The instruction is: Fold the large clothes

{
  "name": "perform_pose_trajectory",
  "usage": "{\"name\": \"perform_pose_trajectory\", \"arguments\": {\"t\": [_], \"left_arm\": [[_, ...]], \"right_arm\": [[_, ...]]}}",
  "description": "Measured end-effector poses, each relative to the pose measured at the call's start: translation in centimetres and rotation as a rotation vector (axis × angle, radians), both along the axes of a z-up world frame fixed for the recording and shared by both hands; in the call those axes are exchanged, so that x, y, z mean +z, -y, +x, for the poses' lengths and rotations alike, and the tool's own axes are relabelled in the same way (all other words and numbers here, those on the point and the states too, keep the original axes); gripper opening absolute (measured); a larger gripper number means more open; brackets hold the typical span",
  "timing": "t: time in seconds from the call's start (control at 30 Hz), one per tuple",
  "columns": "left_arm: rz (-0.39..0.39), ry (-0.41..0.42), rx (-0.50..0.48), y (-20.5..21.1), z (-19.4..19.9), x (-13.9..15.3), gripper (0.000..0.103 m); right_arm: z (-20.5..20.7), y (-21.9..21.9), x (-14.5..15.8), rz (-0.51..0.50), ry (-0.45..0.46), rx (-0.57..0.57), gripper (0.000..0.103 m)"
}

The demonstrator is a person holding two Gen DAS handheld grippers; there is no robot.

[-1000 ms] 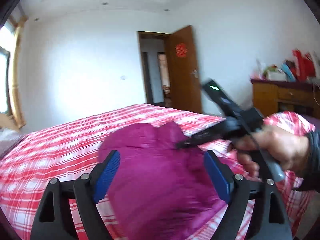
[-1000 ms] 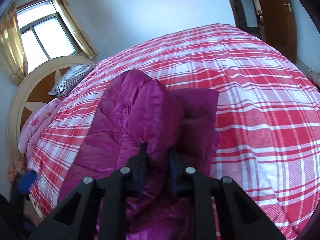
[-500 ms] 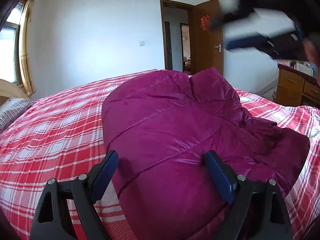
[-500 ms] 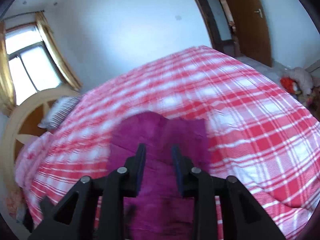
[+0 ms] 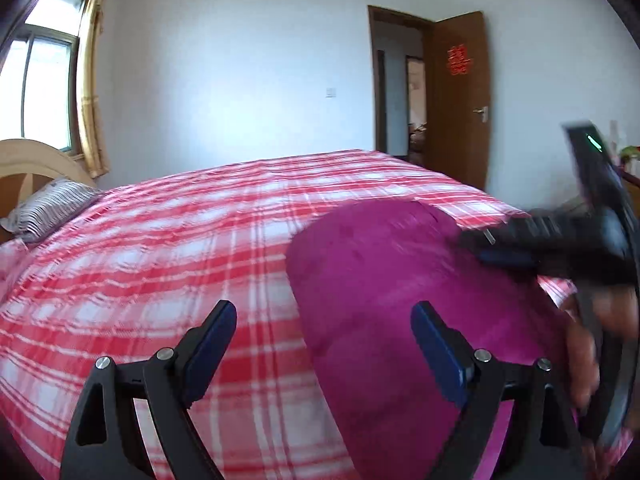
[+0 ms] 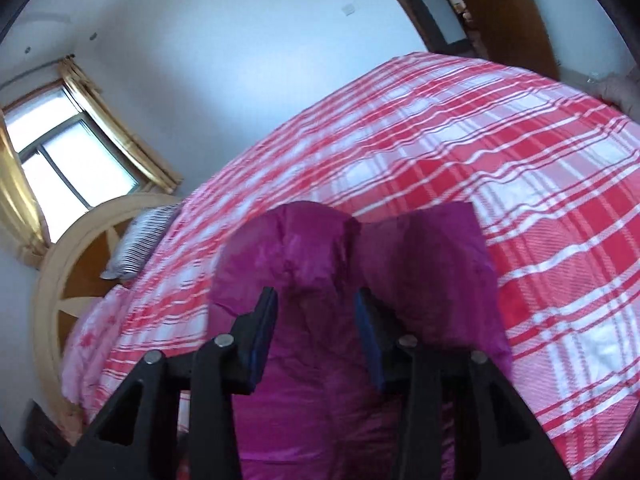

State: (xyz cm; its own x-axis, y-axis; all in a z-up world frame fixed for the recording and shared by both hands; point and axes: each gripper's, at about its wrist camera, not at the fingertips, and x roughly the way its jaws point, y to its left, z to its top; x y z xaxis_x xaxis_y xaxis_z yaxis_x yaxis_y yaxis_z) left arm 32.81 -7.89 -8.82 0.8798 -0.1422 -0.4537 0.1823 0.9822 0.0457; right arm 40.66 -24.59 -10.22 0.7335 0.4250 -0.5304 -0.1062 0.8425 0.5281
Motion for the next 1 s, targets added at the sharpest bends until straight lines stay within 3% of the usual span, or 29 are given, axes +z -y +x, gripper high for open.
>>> {"name": "perform_pose_trajectory", "arguments": {"t": [0.2, 0.4, 0.57, 0.8, 0.93, 1.0], "left_arm": [[0.093, -0.076, 0.059, 4.3, 5.8, 0.2, 0.089], [0.226, -0.163, 0.08, 7.3, 8.4, -3.7, 0.09], [0.217, -0.167, 0.088, 6.8, 8.8, -4.4, 0.093], [0.218, -0.13, 0.188, 7.7, 9.6, 0.2, 0.093], [0.298, -0.197, 0.188, 9.6, 11.5, -1.9, 0.093], [0.296, -0.226, 0.194, 9.3, 12.2, -3.2, 0.093]], "right_arm": [[-0.3, 1.2, -1.2, -0.075, 0.027, -0.092, 0.043], [-0.5, 2.1, -2.0, -0.145, 0.027, -0.159, 0.043], [0.4, 2.8, -3.4, -0.109, -0.001, -0.137, 0.043], [0.6, 3.0, -4.4, -0.096, -0.02, -0.151, 0.043], [0.5, 3.1, -4.5, -0.092, -0.024, -0.15, 0.043], [0.6, 3.1, -4.6, -0.088, -0.026, -0.147, 0.042]]}}
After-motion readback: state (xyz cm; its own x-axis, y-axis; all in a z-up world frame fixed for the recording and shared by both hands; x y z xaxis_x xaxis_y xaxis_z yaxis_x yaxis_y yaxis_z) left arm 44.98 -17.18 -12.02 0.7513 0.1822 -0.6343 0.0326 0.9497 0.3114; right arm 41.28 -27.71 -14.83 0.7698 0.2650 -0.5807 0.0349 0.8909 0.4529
